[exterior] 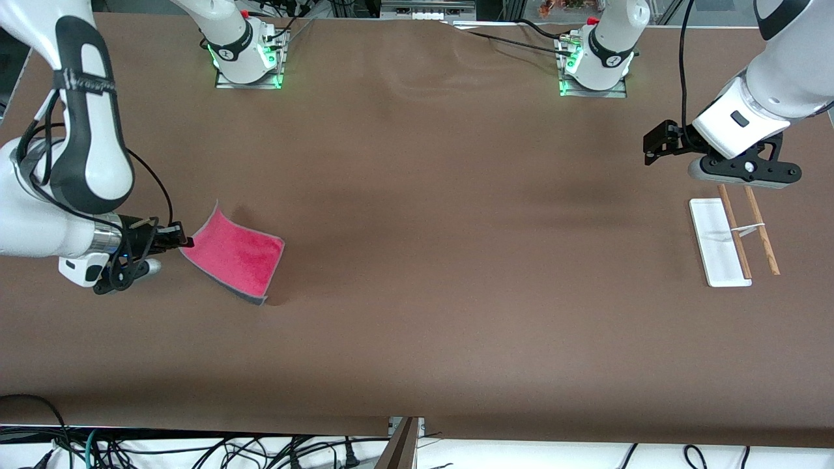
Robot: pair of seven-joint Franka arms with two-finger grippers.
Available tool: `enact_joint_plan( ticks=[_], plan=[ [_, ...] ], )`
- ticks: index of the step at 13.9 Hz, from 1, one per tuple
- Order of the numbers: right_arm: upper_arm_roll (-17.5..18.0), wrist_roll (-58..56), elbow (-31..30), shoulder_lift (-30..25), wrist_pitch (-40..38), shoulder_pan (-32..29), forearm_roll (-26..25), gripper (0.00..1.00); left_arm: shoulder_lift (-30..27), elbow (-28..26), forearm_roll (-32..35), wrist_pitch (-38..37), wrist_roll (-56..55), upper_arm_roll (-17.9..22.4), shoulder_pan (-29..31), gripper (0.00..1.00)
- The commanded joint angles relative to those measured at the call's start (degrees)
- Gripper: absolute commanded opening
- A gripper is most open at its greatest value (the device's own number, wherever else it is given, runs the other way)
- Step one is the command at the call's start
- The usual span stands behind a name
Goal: Pass towel and hang on rack
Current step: 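Grasp the towel edge with the right gripper and lift it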
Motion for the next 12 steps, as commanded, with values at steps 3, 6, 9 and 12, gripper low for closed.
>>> enact_joint_plan(
  ticks=[3,6,9,12],
  plan=[
    [-0.3,14.5,8.4,-2.0,-8.7,8.2,-6.7,0.0,0.3,1.1,-1.0,-1.2,0.7,-0.3,0.7,1.0],
    [-0.3,22.6,13.1,-2.6,-14.5,13.9,-9.7,0.0,0.3,0.8,-4.6,-1.6,0.9,-0.3,2.1,1.0],
    [-0.2,32.0,19.9,-2.5,-21.7,17.7,-9.5,0.0,1.9,0.9,-7.4,-4.8,3.1,-0.3,2.6,1.0],
    [0.0,41.5,24.2,-2.3,-25.6,21.9,-9.1,0.0,3.4,0.8,-9.8,-4.9,13.5,-0.3,4.4,1.0]
  ],
)
